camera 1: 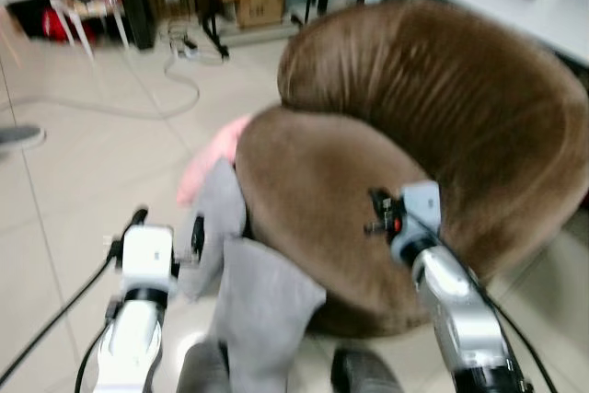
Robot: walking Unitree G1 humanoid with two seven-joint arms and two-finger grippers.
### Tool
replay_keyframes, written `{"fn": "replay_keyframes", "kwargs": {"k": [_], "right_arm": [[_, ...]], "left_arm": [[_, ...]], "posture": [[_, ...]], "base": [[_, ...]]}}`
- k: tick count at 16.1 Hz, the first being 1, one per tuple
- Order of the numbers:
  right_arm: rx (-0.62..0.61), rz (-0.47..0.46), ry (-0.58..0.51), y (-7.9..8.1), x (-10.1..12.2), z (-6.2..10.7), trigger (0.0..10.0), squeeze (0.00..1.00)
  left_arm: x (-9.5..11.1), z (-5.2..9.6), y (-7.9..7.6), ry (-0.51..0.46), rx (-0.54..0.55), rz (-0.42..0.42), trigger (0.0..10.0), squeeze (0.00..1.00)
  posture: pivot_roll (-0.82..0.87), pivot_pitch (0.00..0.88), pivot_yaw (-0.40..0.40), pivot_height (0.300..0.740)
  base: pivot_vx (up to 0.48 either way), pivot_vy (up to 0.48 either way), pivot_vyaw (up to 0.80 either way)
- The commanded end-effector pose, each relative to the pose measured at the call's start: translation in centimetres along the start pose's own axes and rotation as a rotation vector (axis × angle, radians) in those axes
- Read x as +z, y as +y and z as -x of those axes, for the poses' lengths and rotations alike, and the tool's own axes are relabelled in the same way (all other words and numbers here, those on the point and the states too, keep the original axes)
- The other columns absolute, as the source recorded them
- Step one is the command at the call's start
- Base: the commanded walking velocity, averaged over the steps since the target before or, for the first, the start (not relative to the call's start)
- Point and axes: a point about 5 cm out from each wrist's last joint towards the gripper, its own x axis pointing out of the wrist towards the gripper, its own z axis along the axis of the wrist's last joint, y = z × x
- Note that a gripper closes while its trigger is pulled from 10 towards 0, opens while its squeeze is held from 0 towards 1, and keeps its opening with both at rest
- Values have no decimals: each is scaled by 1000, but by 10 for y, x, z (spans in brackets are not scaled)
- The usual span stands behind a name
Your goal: Move the pillow to the sofa from floor
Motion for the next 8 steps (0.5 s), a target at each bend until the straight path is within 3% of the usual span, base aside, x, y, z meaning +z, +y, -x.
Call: {"fn": "replay_keyframes", "kwargs": {"k": [1, 4, 8], "right_arm": [[-20, 1, 4, -8, 1, 0, 10000, 0], [-11, 10, 11, -9, 1, -1, 10000, 0], [-46, 71, 34, -12, -2, -6, 10000, 0]], "left_arm": [[1, -1, -3, -8, -3, -1, 10000, 0], [2, -2, -7, -14, -6, 7, 10000, 0], [1, -5, -8, -15, 1, 10, 10000, 0]], "posture": [[119, 0, -99, 715], [114, 0, -102, 740], [120, 0, -107, 740]], "base": [[0, 0, 0], [0, 0, 0], [0, 0, 0]]}}
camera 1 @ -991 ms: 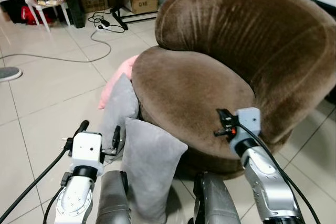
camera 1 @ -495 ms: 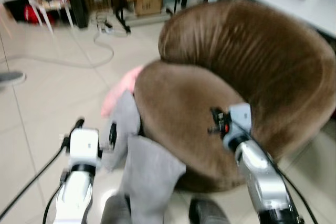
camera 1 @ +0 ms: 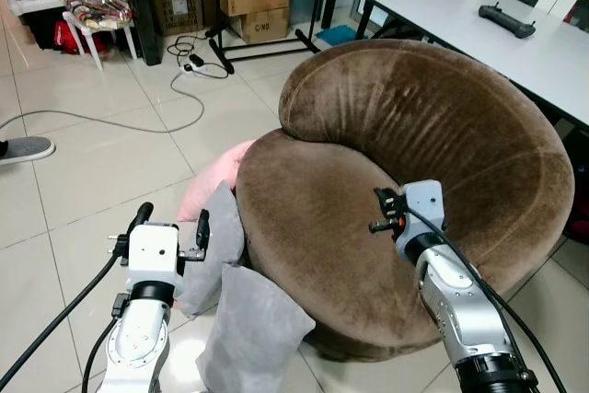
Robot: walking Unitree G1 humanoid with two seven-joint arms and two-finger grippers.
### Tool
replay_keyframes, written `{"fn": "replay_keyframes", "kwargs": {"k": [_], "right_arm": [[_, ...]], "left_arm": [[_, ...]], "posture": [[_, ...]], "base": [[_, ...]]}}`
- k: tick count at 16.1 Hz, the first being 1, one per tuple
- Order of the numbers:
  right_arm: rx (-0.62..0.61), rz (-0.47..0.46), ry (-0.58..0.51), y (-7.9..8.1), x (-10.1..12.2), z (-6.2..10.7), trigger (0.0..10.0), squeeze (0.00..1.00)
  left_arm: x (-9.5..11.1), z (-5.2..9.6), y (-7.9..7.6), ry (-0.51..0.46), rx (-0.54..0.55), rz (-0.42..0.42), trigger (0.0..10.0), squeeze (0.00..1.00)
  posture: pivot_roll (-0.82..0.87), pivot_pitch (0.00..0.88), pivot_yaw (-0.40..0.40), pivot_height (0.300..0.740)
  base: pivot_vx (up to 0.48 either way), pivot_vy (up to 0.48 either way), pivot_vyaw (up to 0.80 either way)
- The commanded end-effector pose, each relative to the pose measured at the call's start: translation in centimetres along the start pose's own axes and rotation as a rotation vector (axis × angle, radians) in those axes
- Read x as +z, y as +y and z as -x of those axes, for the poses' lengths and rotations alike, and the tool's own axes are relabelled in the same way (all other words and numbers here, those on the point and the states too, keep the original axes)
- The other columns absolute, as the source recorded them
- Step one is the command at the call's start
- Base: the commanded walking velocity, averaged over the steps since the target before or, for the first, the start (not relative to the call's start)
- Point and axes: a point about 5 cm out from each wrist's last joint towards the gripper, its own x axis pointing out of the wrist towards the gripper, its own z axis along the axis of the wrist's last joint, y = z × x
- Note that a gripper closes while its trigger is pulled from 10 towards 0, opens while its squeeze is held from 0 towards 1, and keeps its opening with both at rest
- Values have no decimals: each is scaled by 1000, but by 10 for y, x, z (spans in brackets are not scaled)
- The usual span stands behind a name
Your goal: Move the pillow to the sofa from floor
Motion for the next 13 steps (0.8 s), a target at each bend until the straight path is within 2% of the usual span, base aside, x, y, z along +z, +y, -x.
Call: {"fn": "replay_keyframes", "kwargs": {"k": [1, 4, 6, 13], "right_arm": [[-18, 35, -4, -6, 2, -1, 10000, 0], [24, 32, -11, -4, 2, -2, 10000, 0], [39, 78, 2, -3, 0, -3, 10000, 0], [82, 96, 2, -2, 2, -10, 10000, 0]], "left_arm": [[0, -2, -2, 1, 1, 1, 10000, 0], [0, -2, -3, 4, 1, 10, 10000, 0], [-3, 1, -2, 19, 7, 1, 10000, 0], [-5, 11, 4, 28, 65, 1, 10000, 0]], "posture": [[121, 0, -107, 740], [121, 0, -110, 740], [122, 0, -120, 740], [149, 0, -176, 740]], "base": [[0, 0, 0], [0, 80, 0], [0, 309, 0], [0, 339, 0]]}}
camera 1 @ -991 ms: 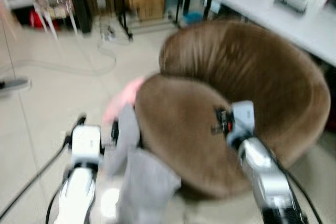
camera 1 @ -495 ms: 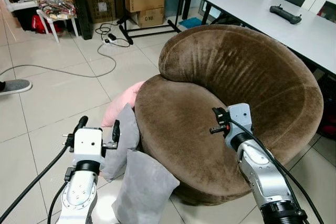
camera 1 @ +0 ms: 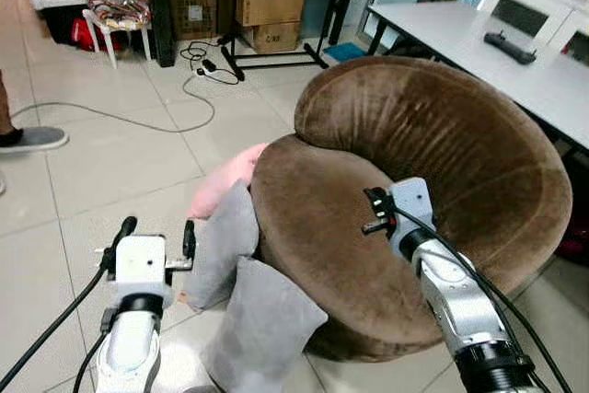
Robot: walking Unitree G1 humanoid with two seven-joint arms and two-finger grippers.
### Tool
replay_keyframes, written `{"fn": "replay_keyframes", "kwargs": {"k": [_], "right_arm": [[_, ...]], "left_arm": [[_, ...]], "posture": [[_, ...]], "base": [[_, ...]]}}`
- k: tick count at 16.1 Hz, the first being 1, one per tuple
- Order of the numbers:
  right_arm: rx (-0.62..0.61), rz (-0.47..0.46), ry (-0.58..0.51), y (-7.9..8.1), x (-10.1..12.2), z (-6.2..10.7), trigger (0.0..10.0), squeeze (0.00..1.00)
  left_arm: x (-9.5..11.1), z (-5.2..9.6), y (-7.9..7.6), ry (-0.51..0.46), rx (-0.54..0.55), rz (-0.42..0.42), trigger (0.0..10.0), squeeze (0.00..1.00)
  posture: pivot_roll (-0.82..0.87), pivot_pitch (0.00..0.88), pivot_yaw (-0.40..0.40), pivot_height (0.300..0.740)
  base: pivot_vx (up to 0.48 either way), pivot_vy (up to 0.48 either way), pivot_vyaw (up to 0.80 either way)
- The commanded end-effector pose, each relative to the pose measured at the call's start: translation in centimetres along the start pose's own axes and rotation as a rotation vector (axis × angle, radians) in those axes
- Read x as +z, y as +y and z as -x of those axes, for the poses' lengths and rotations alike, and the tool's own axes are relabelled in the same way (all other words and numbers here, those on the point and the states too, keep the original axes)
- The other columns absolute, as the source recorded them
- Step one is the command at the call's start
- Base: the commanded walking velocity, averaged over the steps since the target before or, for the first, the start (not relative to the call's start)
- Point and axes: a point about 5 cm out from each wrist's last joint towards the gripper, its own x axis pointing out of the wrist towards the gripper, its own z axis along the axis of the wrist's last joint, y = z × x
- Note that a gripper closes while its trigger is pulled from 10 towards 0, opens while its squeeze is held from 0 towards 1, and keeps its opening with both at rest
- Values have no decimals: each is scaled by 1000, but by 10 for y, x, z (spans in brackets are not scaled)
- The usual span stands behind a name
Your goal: Move the pillow to the sofa from floor
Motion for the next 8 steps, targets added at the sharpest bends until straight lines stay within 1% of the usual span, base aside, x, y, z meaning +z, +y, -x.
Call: {"fn": "replay_keyframes", "kwargs": {"k": [1, 8], "right_arm": [[-7, 18, 6, -6, 0, 0, 10000, 0], [8, 27, 5, -5, -1, -2, 10000, 0]], "left_arm": [[6, 0, -4, -22, 1, 11, 10000, 0], [5, -1, -3, -19, 7, 4, 10000, 0]], "posture": [[150, 0, -177, 740], [144, 0, -175, 740]], "base": [[0, 341, 0], [0, 342, 0]]}}
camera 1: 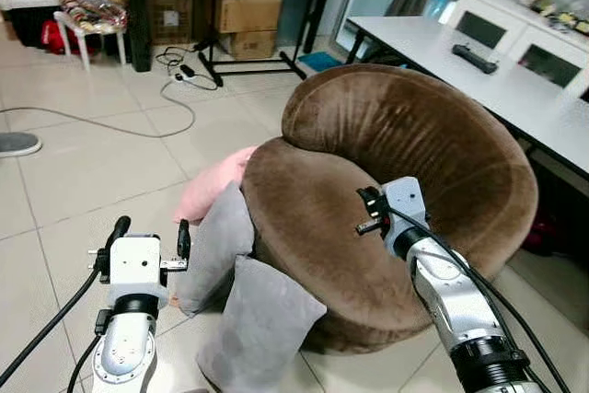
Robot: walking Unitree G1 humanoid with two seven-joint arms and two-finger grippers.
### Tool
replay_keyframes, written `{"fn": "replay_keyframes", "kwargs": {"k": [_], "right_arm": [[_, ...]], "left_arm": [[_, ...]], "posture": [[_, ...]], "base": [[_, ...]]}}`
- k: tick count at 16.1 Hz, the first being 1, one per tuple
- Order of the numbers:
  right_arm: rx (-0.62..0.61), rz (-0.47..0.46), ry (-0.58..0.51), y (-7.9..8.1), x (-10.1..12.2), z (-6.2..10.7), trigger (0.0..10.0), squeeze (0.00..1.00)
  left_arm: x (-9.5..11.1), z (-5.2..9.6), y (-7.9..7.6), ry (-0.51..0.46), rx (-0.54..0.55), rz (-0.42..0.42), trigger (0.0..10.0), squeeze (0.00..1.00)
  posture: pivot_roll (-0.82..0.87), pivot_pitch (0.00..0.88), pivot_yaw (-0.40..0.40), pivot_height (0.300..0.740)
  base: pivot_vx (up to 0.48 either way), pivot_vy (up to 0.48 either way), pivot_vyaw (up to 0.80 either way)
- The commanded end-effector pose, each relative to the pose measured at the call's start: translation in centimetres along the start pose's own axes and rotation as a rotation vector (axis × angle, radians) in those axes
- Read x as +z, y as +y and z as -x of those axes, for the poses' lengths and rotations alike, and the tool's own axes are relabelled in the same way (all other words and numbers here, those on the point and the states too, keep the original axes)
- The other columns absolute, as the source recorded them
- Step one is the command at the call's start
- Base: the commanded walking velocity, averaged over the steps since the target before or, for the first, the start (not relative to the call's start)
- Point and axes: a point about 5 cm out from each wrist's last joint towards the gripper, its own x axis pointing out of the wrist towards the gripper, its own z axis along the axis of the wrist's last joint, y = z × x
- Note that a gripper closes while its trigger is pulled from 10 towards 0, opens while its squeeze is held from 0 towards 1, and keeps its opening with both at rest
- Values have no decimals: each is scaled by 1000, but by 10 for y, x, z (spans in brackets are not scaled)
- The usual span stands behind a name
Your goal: Move the pillow to the sofa from floor
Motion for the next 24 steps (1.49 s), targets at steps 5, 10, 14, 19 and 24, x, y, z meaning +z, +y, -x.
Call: {"fn": "replay_keyframes", "kwargs": {"k": [5, 10, 14, 19, 24], "right_arm": [[-6, 9, 1, -6, -1, 3, 10000, 0], [18, 29, 24, -8, -4, 8, 10000, 0], [27, 36, 44, -7, -8, 11, 10000, 0], [38, 30, 54, -2, -10, 9, 10000, 0], [-16, -8, 47, 4, -16, 15, 10000, 0]], "left_arm": [[4, 0, -7, -8, -14, 14, 10000, 0], [1, 6, -6, 7, 43, 55, 10000, 0], [-3, 10, -9, 20, 39, 52, 10000, 0], [-3, 15, -7, 26, 33, 30, 10000, 0], [4, 0, 0, 0, -20, -8, 10000, 0]], "posture": [[140, 0, -176, 740], [134, 0, -219, 740], [133, 0, -243, 740], [157, 0, -226, 740], [156, 0, -148, 740]], "base": [[0, 275, 0], [0, 0, 0], [0, 0, 0], [0, 0, 0], [0, 0, 0]]}}
